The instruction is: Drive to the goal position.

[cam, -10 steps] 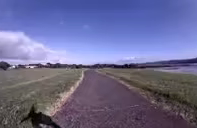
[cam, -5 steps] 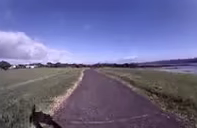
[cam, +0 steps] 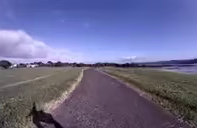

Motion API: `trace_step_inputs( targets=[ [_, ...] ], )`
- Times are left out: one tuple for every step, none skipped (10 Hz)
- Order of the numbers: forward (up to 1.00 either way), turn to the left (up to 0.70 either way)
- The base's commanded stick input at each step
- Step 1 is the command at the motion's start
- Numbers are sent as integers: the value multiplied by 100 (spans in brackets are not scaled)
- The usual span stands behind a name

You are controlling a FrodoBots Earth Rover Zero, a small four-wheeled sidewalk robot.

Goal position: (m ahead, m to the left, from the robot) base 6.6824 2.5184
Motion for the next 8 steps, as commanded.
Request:
trace_step_inputs(
  targets=[
    [70, 0],
    [70, 0],
    [70, 0],
    [70, 0],
    [70, 1],
    [70, 10],
    [70, 12],
    [70, 14]
  ],
)
